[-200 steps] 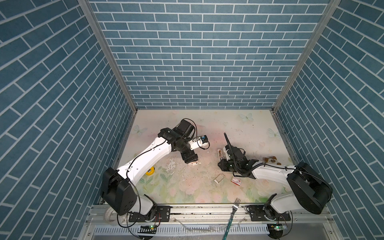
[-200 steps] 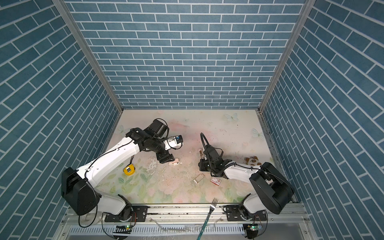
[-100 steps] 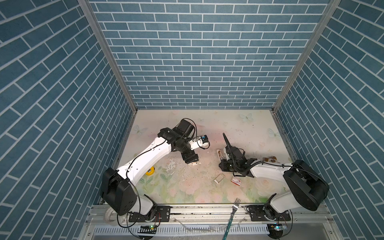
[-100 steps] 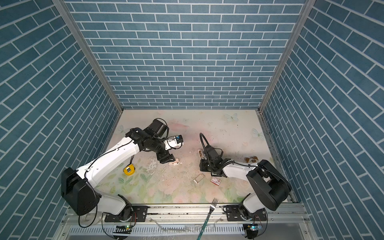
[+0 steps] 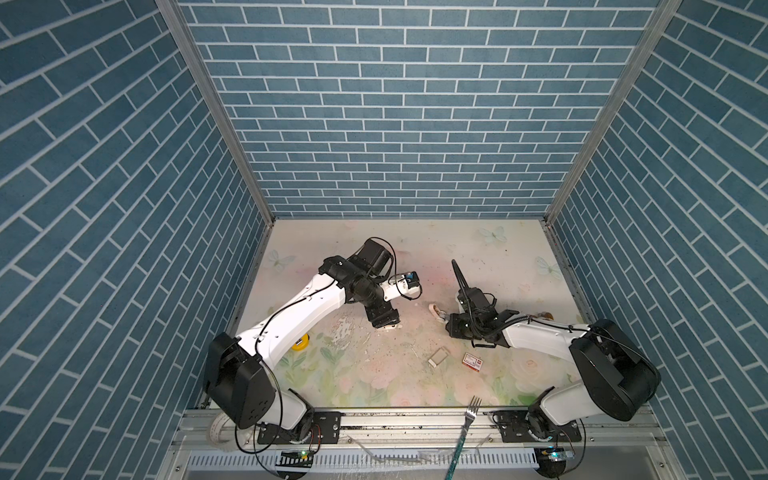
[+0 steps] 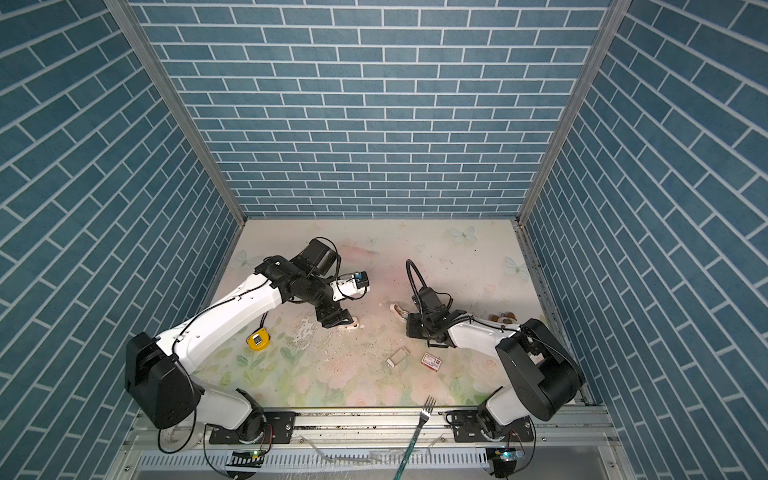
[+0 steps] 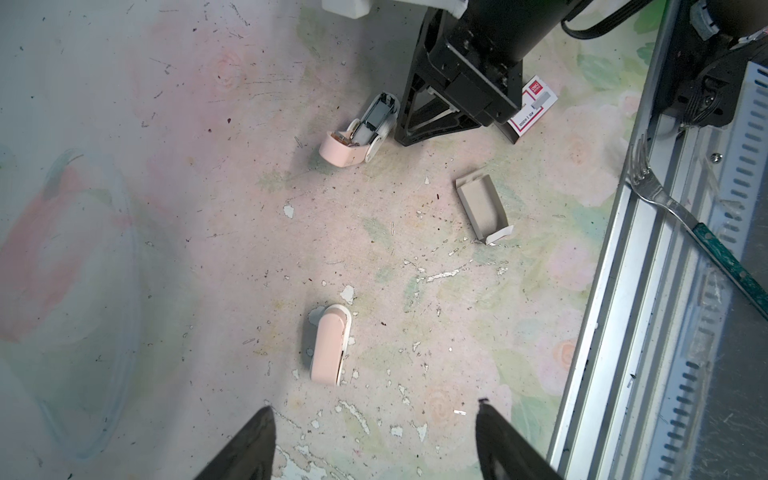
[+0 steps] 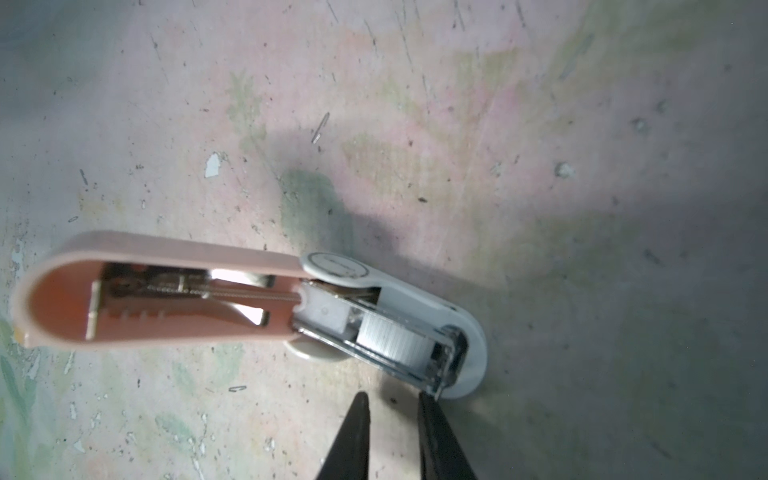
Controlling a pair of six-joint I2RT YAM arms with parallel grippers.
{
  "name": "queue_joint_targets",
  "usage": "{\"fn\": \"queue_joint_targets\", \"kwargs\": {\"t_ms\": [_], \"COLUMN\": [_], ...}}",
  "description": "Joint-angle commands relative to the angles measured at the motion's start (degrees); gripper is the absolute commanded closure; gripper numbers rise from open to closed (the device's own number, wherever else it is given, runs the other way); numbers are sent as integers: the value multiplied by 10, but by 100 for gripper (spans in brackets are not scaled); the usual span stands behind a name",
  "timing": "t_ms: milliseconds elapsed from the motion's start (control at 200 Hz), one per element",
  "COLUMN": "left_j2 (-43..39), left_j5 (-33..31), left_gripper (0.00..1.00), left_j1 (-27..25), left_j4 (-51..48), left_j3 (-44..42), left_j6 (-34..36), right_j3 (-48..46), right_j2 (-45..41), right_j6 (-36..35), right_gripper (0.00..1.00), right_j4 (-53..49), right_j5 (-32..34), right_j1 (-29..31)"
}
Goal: Load the staples into the stapler
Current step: 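Move the left gripper over the open pink lid's end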
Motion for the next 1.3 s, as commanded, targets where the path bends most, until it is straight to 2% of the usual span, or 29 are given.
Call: {"fn": "queue_joint_targets", "kwargs": {"t_ms": [0, 155, 335, 490, 760, 950, 1290], "left_j2": [21, 51, 105, 151, 243, 267, 308], "left_j5": [-3, -1, -5, 8, 32, 31, 45], "left_gripper": [23, 23, 23, 24, 29, 31, 40], "left_j1": [-11, -24, -32, -33, -33, -34, -37], "left_j4": [26, 53, 72, 85, 61, 59, 40], "left_j3": [5, 8, 30, 61, 142, 148, 195], "left_j6": [9, 21, 49, 76, 97, 111, 114], "right_j3": [6, -8, -40, -49, -62, -53, -50], "right_j2": [-2, -40, -147, -178, -146, -92, -46], "right_j6": [-17, -2, 47, 69, 78, 73, 71], "right_gripper": [76, 76, 77, 78, 80, 81, 82], "right_j4": [-55, -54, -100, -123, -44, 2, 55], "right_j5": [20, 14, 36, 6, -66, -101, -142], "right_j1": [-4, -4, -14, -45, -90, -114, -142]}}
